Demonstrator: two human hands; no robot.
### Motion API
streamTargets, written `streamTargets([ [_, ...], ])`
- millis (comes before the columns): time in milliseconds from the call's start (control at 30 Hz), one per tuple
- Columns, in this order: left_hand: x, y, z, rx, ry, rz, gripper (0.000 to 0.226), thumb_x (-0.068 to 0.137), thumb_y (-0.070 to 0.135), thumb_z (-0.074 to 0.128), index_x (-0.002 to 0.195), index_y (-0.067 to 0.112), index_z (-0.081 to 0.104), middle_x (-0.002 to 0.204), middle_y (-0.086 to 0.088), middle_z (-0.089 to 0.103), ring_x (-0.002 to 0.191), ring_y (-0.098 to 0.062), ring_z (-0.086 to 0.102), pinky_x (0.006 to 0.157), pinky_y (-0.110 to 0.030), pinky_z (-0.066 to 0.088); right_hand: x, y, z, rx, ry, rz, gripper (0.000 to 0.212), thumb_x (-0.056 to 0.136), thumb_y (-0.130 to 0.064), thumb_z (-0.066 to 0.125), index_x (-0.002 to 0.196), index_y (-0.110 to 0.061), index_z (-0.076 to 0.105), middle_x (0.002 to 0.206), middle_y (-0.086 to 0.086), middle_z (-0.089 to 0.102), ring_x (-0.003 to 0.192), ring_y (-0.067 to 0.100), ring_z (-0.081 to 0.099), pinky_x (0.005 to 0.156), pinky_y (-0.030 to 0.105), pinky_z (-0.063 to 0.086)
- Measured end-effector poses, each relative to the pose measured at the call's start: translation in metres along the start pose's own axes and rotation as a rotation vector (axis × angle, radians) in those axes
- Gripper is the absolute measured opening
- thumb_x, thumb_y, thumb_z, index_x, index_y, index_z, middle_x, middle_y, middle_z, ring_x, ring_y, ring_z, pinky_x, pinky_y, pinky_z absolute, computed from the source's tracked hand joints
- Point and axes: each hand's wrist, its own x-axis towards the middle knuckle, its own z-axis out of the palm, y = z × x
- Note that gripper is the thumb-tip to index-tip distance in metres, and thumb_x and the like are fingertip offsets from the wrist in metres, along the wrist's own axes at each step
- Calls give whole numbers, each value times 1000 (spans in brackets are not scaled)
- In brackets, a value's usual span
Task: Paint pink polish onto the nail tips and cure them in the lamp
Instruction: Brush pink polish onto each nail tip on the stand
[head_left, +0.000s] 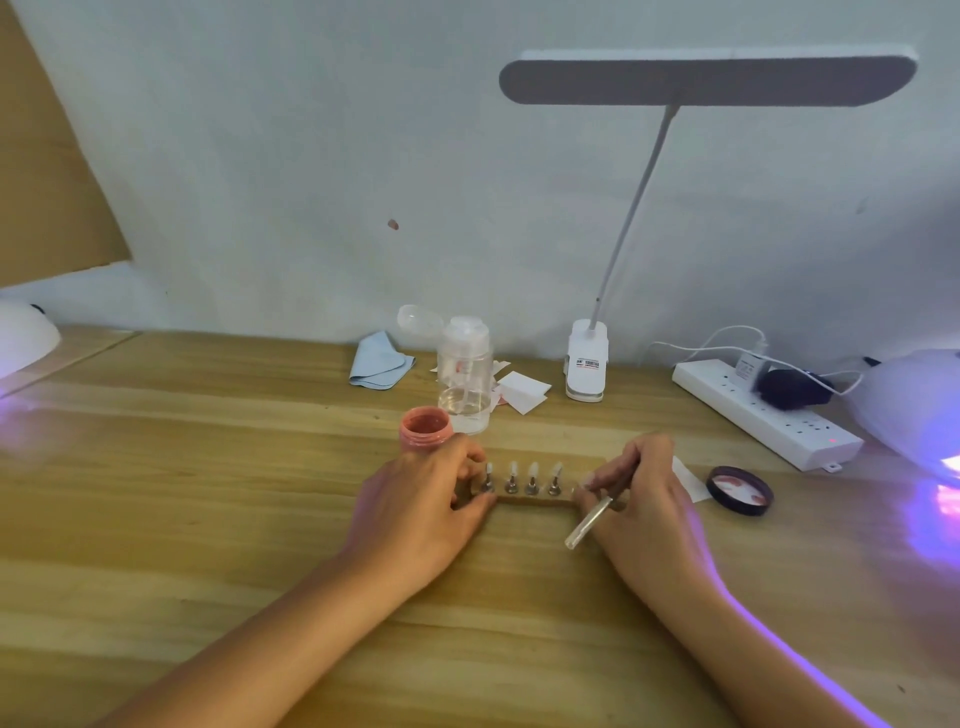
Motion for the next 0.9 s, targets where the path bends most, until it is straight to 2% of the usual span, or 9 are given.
streamTargets([
  [133,4,6,8,75,11,-10,32,89,43,64,120,36,57,110,15,70,104,-11,65,82,-32,54,-5,-2,-3,-72,103,-101,47,76,2,67,84,-30,32,73,-13,58,77,-1,54,55,12,36],
  [267,19,20,21,157,40,28,27,94,39,59,119,28,58,107,6,71,105,-21,63,85,-33,46,-12,-6,1,-85,-49,-139,43,74,-4,66,85,-30,34,78,-15,60,77,2,57,60,18,45],
  [333,26,27,28,216,38,32,25,97,37,54,119,25,56,106,3,71,105,-24,64,89,-37,45,-13,-4,1,-87,-127,-125,38,77,-5,67,86,-26,36,79,-12,61,79,-3,58,66,12,45],
  [400,29,30,32,246,47,13,24,99,34,49,121,24,54,105,-1,71,104,-27,65,87,-39,46,-13,-3,-1,-65,-153,-108,34,80,-6,67,87,-21,38,83,-10,63,80,-8,59,68,7,43],
  [500,26,29,32,251,71,16,25,100,28,47,124,23,51,104,-2,71,101,-28,65,84,-38,44,-13,-3,-2,-75,-151,-117,32,81,-8,67,89,-20,38,87,-9,63,80,-1,61,71,11,44],
  [600,17,28,22,116,128,53,30,97,25,53,127,24,47,110,4,66,105,-23,61,81,-35,40,-13,-5,-1,-80,-149,-117,30,82,-9,65,91,-19,38,89,-10,63,86,7,62,76,22,48],
  [667,7,24,14,5,127,92,32,93,25,59,122,26,46,117,10,59,106,-13,56,78,-29,38,-13,-5,0,-72,-145,-114,31,82,-6,65,90,-21,38,88,-11,63,84,6,62,75,20,48],
  [767,-8,16,7,-242,-62,93,26,89,20,65,111,29,53,110,17,61,91,4,61,80,-27,51,-15,-8,1,-30,-107,-150,37,82,-7,69,85,-27,38,84,-14,64,78,0,60,67,12,47],
  [900,-9,16,2,-676,-314,34,24,92,2,61,111,15,67,107,8,73,102,2,66,92,-18,50,-18,-22,0,-102,-21,-363,39,80,-18,77,85,-25,39,83,-16,66,74,4,62,61,18,49],
])
